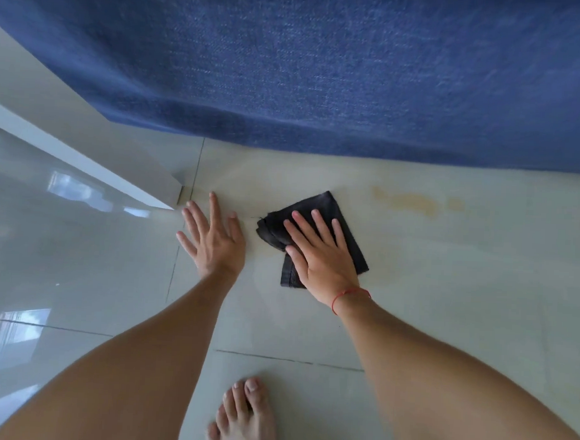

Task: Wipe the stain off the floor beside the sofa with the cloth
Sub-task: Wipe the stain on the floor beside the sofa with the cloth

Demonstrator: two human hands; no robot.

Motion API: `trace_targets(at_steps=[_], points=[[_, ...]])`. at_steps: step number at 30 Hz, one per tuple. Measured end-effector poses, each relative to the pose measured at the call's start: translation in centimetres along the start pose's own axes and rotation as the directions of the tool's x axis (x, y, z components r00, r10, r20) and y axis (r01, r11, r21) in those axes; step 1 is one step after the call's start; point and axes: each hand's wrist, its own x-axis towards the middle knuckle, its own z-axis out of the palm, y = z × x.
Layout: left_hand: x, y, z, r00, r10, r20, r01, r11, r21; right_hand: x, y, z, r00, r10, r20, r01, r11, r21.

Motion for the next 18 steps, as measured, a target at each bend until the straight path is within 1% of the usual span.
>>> trace_targets(at_steps=[2,4,6,8,12,14,15,18], points=[[-0.4,2.3,1.2,0.993,0.117,0.028,-0.117,0.993,0.020,-1.8,2.1,-0.8,0.994,0.110,-0.005,-0.110,0.994,0.005],[-0.8,4.7,2.6,0.979,0.168,0.118,-0.174,0.984,0.038,-3.1,4.5,-1.7,0.976,0.219,0.001,-0.219,0.976,-0.007],[-1.3,6.4,4.0,0.965,0.147,0.215,-0.169,0.982,0.087,-3.6,7.0,-2.7,0.945,0.327,0.001,-0.327,0.945,-0.016],[-1.5,7.0,4.7,0.958,0.121,0.260,-0.165,0.974,0.156,-3.2,8.9,-3.5,0.909,0.417,-0.002,-0.417,0.909,-0.016],[-1.0,7.0,4.4,0.936,0.093,0.338,-0.160,0.972,0.173,0.5,9.3,-3.8,0.845,0.534,-0.042,-0.530,0.845,0.071],[-1.0,7.2,4.4,0.936,0.077,0.343,-0.147,0.972,0.183,3.0,8.3,-3.7,0.830,0.555,-0.052,-0.548,0.830,0.104],[-1.0,7.2,4.5,0.936,0.072,0.343,-0.141,0.973,0.183,4.1,7.6,-3.6,0.847,0.529,-0.049,-0.523,0.847,0.093],[-1.1,7.4,4.5,0.935,0.067,0.349,-0.140,0.973,0.186,6.3,5.4,-3.1,0.927,0.375,-0.026,-0.373,0.926,0.055]])
